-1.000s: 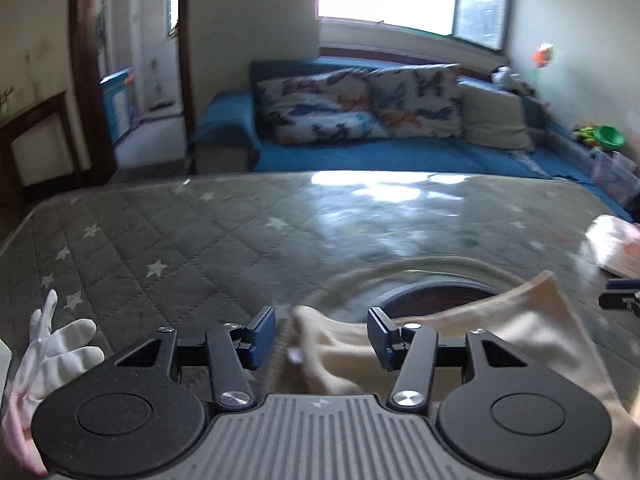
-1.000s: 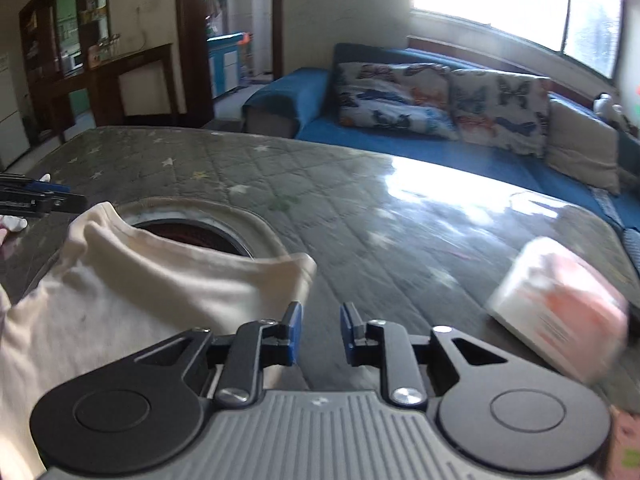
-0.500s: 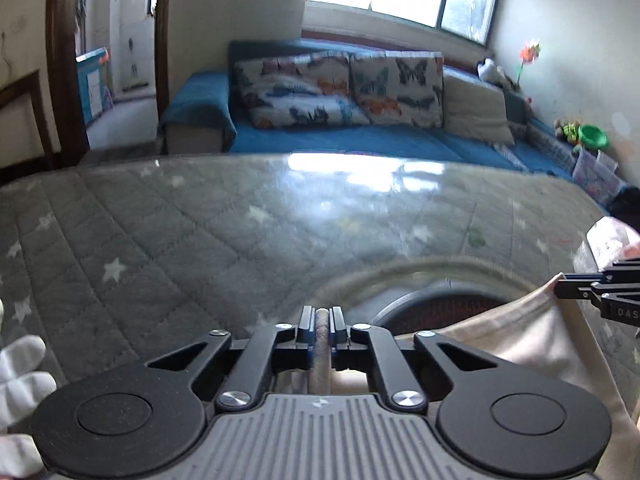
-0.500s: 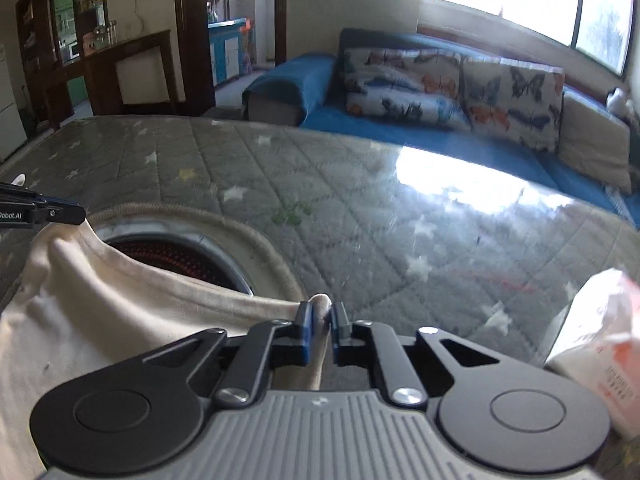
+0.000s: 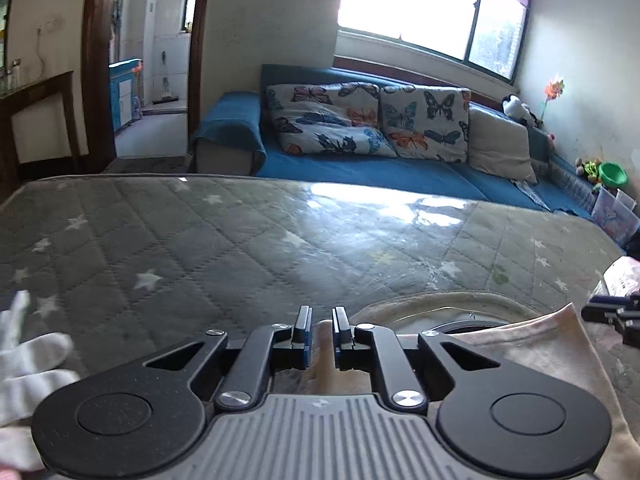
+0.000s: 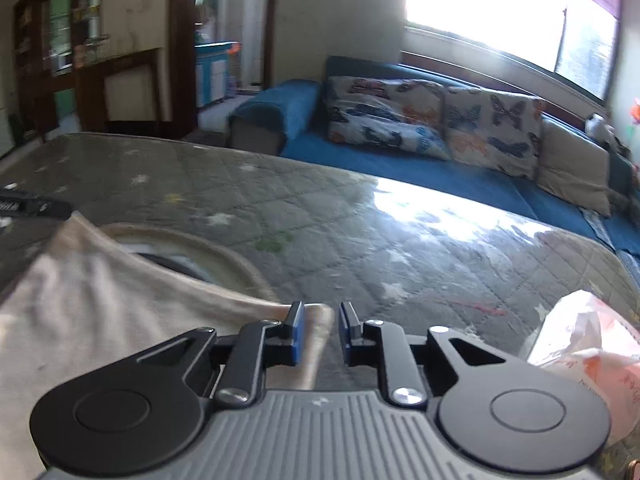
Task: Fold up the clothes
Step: 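Pull the hem with both grippers to smooth the sweatshirt flat, then release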
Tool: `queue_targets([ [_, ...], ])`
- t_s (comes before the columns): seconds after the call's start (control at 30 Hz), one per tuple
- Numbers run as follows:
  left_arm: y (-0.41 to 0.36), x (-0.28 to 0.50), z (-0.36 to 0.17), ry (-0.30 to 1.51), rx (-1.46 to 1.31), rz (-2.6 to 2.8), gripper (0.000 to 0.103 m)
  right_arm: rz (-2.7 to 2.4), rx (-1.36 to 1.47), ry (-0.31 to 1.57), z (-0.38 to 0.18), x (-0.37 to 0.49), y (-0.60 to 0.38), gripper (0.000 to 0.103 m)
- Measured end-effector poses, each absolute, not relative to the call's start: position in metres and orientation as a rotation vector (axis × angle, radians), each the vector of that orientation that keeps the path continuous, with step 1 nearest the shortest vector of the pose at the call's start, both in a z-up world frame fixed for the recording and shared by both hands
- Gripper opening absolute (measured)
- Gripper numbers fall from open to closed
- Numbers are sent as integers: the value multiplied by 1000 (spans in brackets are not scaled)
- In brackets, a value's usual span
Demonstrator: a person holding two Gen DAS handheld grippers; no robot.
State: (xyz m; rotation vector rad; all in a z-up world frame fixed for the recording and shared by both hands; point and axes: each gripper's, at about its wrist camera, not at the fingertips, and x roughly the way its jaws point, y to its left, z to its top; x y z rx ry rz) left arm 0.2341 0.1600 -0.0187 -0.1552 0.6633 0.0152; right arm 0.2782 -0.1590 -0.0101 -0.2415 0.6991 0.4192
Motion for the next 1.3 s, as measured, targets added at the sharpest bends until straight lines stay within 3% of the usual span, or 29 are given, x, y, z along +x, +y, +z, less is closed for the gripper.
queue_targets([
  [0.17,176,183,-10,678,-161,76,16,563,-264,731,-7,236,-140,28],
  [0.33,196,116,-12,686,-167,187,35,711,-336,760,-15,175,-114,33],
  [0.47,213,60,-15,673,-153,313,39,807,-363,767,-19,131,-94,34],
  [0.6,227,19,-21,666,-114,464,53,902,-390,760,-24,86,-73,36],
  [0.8,246,-7,-39,712,-172,535,54,951,-471,703,-22,50,-49,36],
  [0.87,249,-10,-41,695,-190,522,52,946,-484,689,-22,45,-44,36],
  [0.9,249,-11,-42,690,-195,512,46,938,-480,693,-22,45,-44,36],
  [0.93,249,-12,-42,684,-198,494,33,934,-479,700,-23,44,-44,36],
  [1.03,246,-11,-42,666,-171,480,14,925,-478,713,-26,43,-45,36],
  [1.17,248,-2,-34,630,-136,506,8,921,-482,728,-25,38,-50,36],
  [1.3,256,1,-28,623,-148,512,8,923,-477,736,-26,34,-57,36],
])
